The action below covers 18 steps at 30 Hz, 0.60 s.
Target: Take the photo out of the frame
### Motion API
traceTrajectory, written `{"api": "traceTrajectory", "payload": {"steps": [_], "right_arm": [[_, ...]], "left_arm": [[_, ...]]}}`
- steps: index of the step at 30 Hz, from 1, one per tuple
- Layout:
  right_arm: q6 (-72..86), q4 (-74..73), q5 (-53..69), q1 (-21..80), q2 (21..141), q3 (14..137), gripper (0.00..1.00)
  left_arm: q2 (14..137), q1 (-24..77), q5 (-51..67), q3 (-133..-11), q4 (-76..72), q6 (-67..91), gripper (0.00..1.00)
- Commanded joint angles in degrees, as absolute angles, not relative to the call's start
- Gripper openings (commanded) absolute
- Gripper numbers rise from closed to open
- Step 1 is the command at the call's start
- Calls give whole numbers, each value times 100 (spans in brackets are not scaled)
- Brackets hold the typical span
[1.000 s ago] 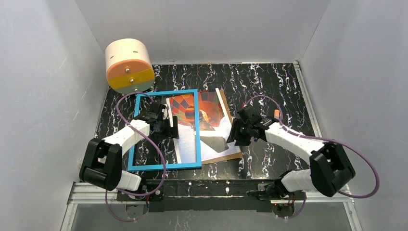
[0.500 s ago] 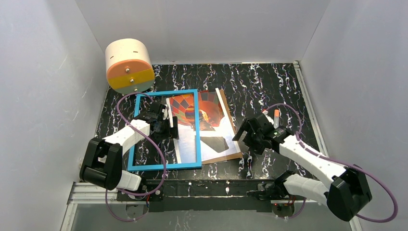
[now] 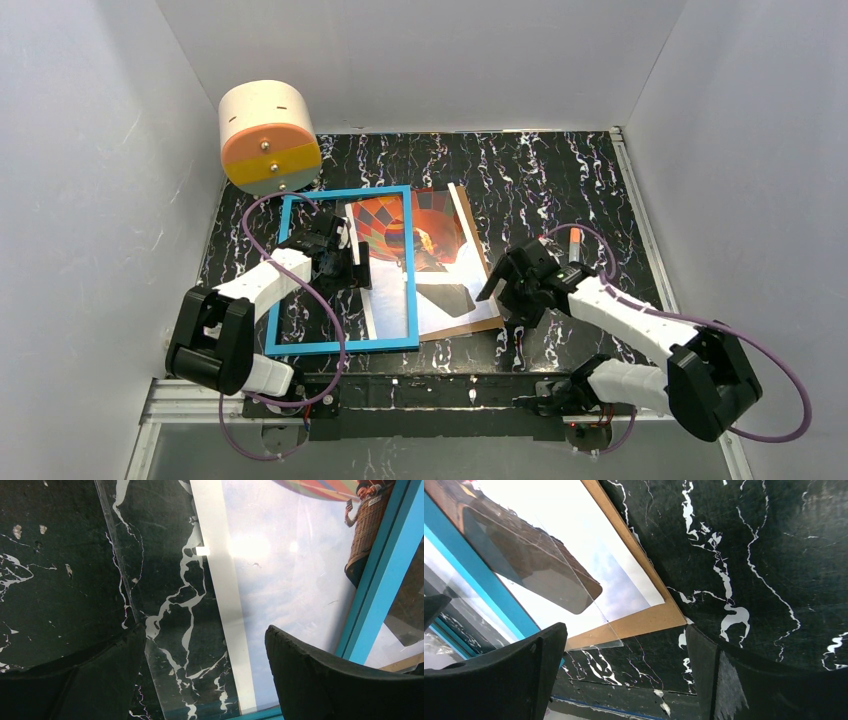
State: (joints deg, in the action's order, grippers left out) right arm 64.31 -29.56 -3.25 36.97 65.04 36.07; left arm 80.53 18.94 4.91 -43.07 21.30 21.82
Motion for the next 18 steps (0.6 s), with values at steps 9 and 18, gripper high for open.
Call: {"api": "traceTrajectory", "payload": {"steps": [9,18], "right_arm": [[6355,-2450,348,3685,7133,3635,79],[6639,-2926,-258,3683,7067,3612,80]], "left_arm": [[7917,1921,374,-4309,2284,2118,87],[7919,1921,391,-4306,2287,2119,87]]}}
